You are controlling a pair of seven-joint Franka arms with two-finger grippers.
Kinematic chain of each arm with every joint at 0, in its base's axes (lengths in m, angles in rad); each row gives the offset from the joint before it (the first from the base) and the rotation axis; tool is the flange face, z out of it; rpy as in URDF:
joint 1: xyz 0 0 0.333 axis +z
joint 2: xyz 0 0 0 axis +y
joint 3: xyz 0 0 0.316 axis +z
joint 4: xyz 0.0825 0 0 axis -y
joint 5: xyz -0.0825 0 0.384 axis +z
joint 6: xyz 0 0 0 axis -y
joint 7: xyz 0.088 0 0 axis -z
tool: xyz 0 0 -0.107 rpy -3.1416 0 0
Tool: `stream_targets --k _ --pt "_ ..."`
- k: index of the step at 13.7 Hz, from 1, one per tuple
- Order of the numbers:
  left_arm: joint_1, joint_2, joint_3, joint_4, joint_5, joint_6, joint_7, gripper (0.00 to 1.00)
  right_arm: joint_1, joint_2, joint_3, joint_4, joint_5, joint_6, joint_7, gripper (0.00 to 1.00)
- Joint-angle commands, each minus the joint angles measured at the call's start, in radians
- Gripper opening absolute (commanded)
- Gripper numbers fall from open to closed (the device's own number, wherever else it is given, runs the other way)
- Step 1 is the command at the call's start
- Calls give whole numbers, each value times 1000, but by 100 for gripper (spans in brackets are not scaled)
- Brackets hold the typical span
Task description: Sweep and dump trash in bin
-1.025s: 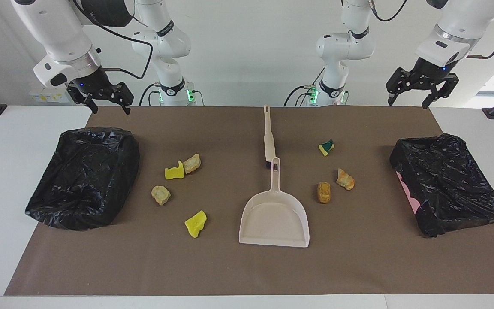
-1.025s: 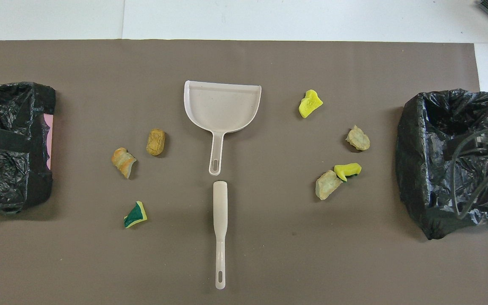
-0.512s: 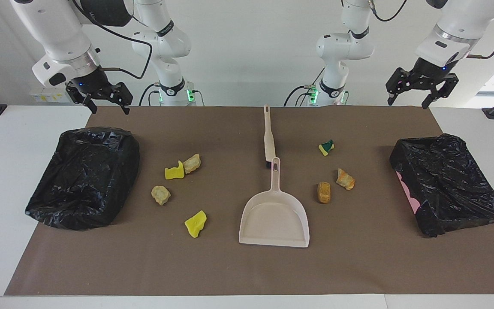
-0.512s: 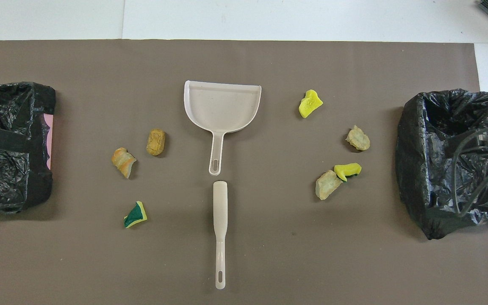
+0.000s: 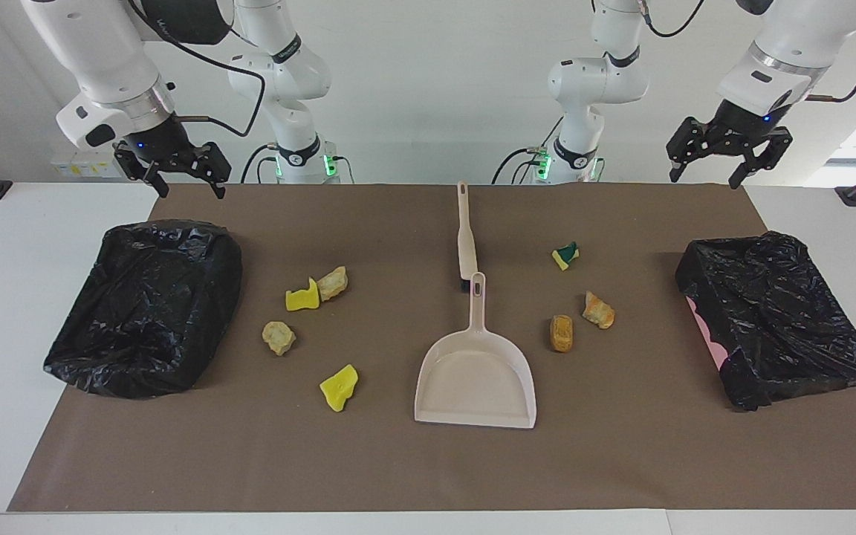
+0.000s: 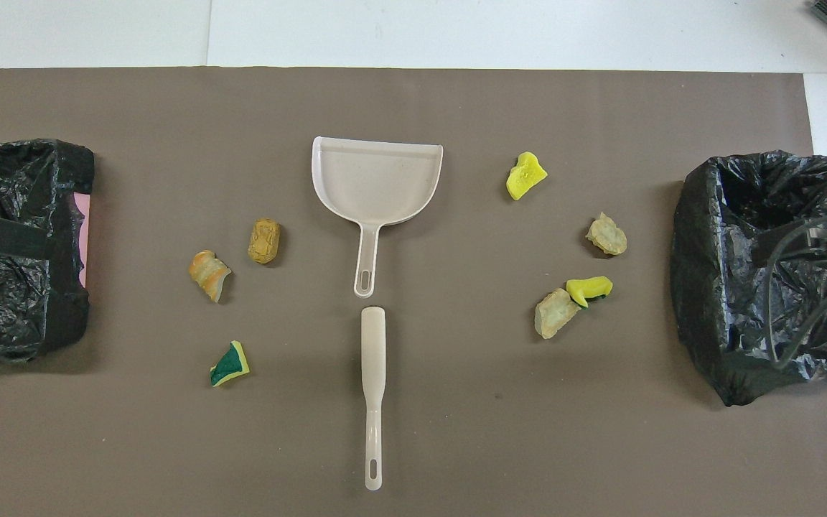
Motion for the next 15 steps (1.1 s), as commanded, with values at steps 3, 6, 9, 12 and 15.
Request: stream_targets --k 3,6,9,12,15 --pt "-19 -23 3 -29 12 19 -9 100 -10 -14 4 -12 17 14 -31 100" --pt "-20 -26 2 -37 9 17 -7 100 -10 -14 2 -12 17 15 -30 100" --pt "-20 -32 0 -43 9 17 -7 100 -12 -17 -2 -18 -1 -6 -27 100" --pt "-22 -49 -3 -69 9 17 -9 100 -23 -42 -6 -47 -3 -9 -34 100" --pt "-20 -73 -32 -110 6 17 -23 100 -24 -46 -4 -55 -1 -23 -37 100"
